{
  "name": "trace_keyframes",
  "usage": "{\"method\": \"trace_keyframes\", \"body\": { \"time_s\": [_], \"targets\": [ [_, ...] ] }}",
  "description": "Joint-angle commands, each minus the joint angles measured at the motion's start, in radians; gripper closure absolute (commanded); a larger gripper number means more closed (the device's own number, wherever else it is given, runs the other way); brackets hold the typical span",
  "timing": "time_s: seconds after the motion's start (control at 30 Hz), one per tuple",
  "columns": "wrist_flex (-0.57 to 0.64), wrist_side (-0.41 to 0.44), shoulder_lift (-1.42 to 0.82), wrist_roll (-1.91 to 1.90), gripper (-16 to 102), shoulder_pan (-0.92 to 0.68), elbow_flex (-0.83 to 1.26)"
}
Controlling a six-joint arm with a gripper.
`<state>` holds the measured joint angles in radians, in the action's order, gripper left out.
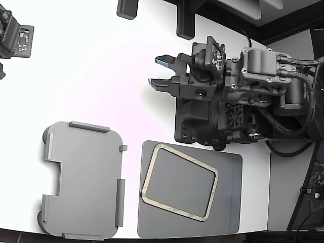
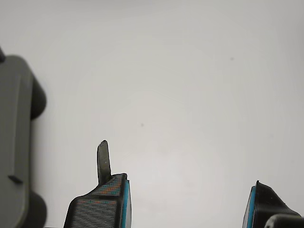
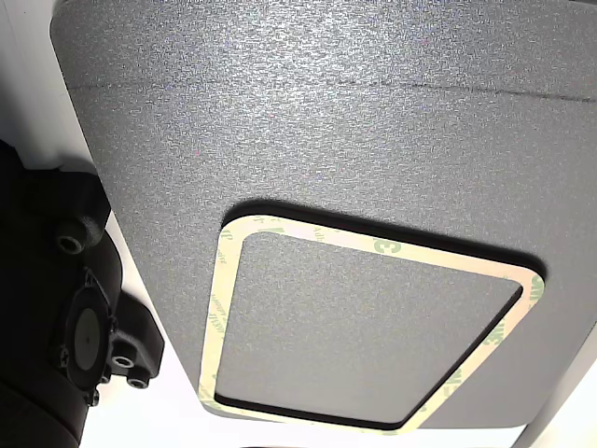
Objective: Grab top frame and put it into gray box.
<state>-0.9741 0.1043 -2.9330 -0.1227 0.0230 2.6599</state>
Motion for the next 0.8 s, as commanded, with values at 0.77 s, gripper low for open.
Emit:
{"method": "trace_keyframes", "body": {
  "time_s": [0.77],
  "targets": [
    [-0.061, -0.048, 0.336, 0.094, -14, -0.034, -0.37]
  ]
}}
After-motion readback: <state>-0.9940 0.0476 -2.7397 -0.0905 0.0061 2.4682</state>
